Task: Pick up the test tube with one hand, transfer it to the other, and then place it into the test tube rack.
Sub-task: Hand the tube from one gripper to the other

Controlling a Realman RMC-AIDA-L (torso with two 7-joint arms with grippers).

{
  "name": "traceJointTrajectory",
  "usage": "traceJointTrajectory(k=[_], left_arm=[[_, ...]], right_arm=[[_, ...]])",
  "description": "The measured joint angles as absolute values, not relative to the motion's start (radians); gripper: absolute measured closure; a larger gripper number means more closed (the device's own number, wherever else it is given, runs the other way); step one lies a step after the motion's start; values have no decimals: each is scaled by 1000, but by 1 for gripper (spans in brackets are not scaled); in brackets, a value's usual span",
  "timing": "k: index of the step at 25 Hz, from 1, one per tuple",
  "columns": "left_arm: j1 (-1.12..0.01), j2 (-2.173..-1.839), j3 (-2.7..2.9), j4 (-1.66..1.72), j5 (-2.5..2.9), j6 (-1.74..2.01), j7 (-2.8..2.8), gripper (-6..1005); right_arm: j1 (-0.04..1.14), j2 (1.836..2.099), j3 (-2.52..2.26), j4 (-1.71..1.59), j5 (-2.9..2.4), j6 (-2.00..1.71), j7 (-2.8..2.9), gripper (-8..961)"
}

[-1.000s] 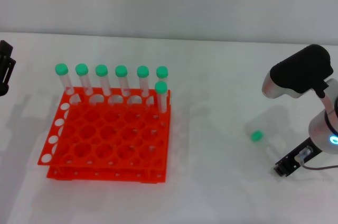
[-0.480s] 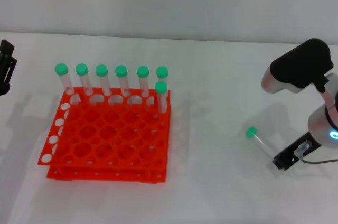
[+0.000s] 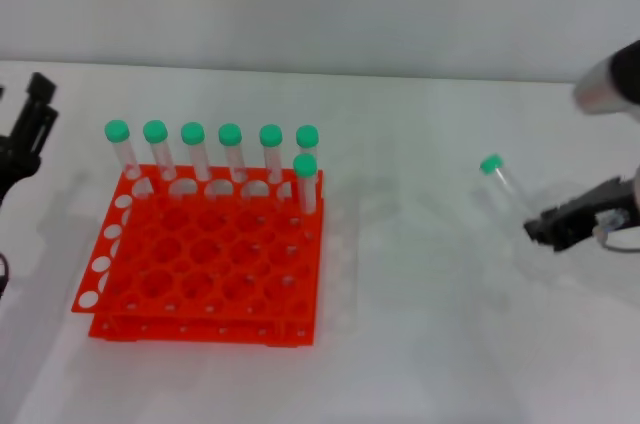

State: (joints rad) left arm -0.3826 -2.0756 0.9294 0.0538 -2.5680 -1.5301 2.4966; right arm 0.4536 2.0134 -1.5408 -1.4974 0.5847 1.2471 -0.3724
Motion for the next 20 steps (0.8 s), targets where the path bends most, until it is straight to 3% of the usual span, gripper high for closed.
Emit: traceJointTrajectory(k=[9,20], left_arm=[[-369,-2060,930,288,-2234,-1472,2185,294],[-448,-2042,929,427,-1948,-1454,1959,307]], right_arm=[[290,2008,-1450,-1530,956,1016,-771,737],[277,2006,-1432,-1421,1258,983,-1099,721]])
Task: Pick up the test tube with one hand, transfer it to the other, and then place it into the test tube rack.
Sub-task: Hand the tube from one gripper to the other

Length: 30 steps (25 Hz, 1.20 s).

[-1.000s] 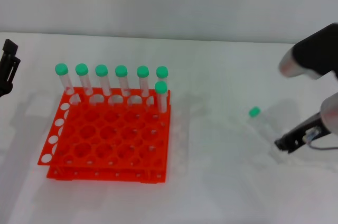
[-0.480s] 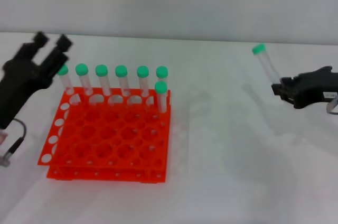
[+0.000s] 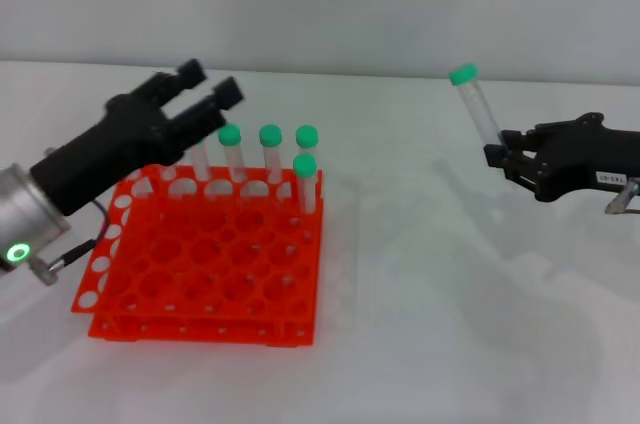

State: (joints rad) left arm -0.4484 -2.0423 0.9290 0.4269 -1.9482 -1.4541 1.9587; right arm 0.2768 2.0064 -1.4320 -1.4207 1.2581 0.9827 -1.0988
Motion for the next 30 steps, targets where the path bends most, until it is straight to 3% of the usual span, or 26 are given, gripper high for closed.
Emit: traceJointTrajectory(k=[5,15,30], left_arm=[[-495,-2042,929,431,-1866,-1454,1939,312],[-575,-2075,931,429,-1780,-1446,1918,323],[-625,-2082,984,394,-1778,-1442,1906,340]], right_arm=[[283,2007,-1436,-1394,1340,1001,-1183,713],[316,2010,-1492,-1370,1390,1007,-1226,699],[345,2013,-1541,-1351,1473,1008,-1283,676]])
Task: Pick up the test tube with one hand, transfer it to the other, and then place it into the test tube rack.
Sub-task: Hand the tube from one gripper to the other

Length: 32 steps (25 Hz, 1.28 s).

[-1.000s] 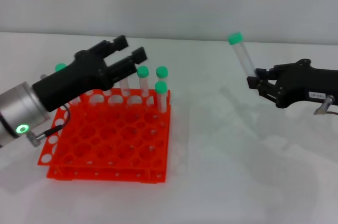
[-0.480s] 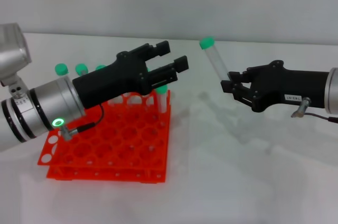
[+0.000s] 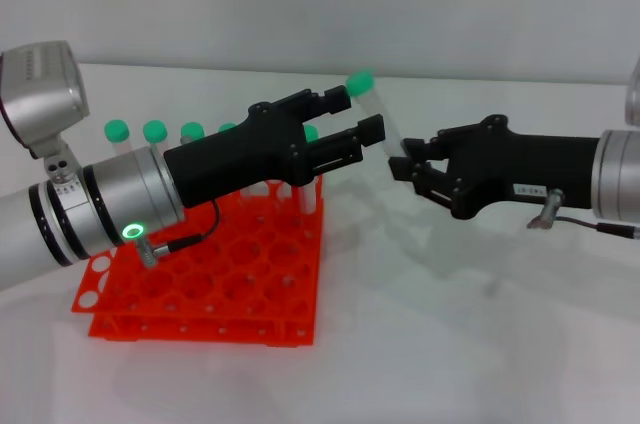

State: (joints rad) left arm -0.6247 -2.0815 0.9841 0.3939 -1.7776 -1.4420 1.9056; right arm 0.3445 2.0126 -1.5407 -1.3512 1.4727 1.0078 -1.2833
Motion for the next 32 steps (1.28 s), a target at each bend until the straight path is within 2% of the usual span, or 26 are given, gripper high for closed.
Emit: traceJointTrajectory(k=[19,30,32], left_arm=[[-641,-2087,1008,372,-1793,-1459,1897,361],[-632,-2085,1007,373,-1810,-1467,1901,580],[-632,-2085,1005,373,-1810,-1467,1901,595]], right_arm=[[342,2013,-1574,-1325,1561,997,-1383,648],[338,2014,-1575,-1309,1591,982,-1438,632],[337,2014,-1576,-1308,1595,978,-1447,629]])
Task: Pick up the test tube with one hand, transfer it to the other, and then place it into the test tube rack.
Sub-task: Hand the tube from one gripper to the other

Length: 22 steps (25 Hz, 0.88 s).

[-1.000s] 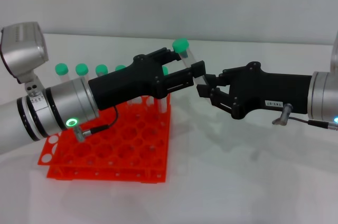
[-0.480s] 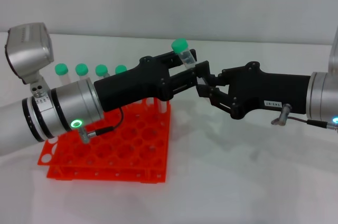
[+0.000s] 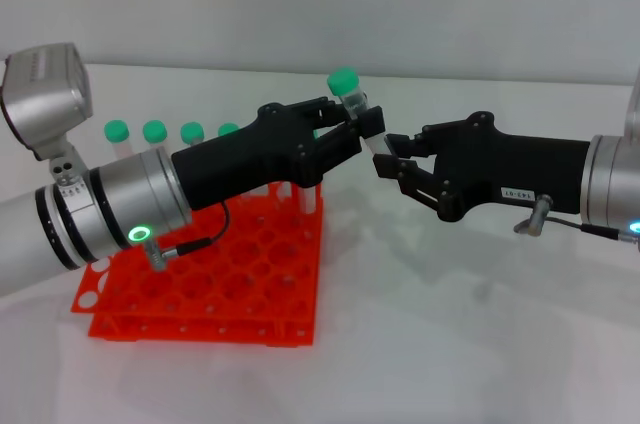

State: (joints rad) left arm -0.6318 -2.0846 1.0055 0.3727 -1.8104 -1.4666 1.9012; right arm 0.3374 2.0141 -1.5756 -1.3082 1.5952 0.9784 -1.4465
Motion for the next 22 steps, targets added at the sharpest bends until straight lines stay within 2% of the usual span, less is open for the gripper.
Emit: traceJointTrajectory(k=[3,6,11,22], left_arm=[[-632,-2085,1003,373,-1810,-1467,1900,617],[-632,-2085,1004,373,-1819,-1467,1899,698],[-629,-2085,1003,373,-1824,-1468,1895,754],[-620,-2084,1007,374,-1837,-1468,1889,783]], right_arm=[[338,2014,-1577,-1306,1597,977,-1459,624],[339,2014,-1581,-1303,1598,976,-1468,620],[342,2014,-1590,-1302,1604,973,-1487,612],[348,2013,-1597,-1295,1609,967,-1489,596]])
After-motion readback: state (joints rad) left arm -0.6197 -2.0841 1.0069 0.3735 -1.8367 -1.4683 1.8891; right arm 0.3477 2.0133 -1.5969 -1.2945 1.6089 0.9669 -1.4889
